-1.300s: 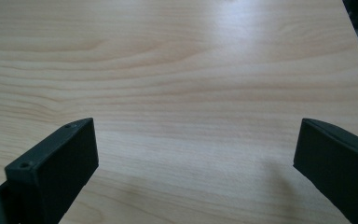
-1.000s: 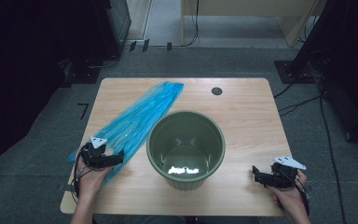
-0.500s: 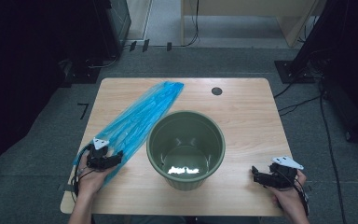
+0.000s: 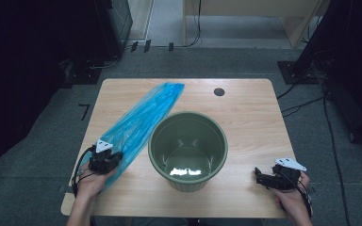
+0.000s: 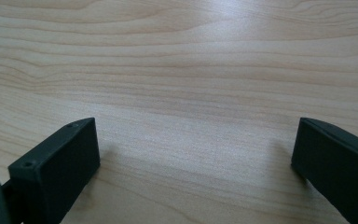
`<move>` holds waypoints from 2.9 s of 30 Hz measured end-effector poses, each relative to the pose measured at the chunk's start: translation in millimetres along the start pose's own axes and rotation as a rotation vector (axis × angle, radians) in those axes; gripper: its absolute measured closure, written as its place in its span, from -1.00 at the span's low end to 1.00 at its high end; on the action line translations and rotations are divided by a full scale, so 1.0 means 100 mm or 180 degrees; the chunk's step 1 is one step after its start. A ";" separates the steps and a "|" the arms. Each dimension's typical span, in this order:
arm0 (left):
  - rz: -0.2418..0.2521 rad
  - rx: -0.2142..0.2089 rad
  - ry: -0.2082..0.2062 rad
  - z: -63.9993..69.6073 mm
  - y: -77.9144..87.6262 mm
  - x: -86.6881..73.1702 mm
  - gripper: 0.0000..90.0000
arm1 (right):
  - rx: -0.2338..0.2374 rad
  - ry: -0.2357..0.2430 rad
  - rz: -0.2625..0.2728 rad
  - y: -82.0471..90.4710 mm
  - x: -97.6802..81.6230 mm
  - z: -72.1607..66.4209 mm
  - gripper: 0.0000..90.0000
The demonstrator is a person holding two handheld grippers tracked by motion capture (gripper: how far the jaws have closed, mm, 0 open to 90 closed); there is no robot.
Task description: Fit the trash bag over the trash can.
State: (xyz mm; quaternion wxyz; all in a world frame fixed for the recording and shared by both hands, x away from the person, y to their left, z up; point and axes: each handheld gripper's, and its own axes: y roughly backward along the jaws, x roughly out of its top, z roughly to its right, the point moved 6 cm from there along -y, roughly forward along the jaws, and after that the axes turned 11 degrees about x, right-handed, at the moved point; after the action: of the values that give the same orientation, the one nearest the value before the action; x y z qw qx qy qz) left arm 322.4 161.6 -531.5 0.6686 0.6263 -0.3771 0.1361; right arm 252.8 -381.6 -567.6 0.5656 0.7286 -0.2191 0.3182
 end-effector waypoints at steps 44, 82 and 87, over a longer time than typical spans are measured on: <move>0.0196 0.0465 0.0347 -0.04 -0.35 0.09 0.97 | -0.0016 -0.0020 -0.0004 -0.02 0.01 0.00 -1.00; 0.2058 0.0464 0.0497 0.12 1.32 0.90 1.00 | -0.0052 -0.0056 0.0000 -0.04 0.03 0.00 -1.00; 0.2342 0.0452 0.0508 0.17 1.58 0.96 1.00 | -0.0052 -0.0057 0.0000 -0.04 0.03 0.00 -1.00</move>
State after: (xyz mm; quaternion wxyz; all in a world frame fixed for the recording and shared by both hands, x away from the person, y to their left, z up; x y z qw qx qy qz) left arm 278.3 145.7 -351.4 0.5573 0.4814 -0.5131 0.4410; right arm 257.6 -380.7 -568.0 0.5696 0.7267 -0.2267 0.3099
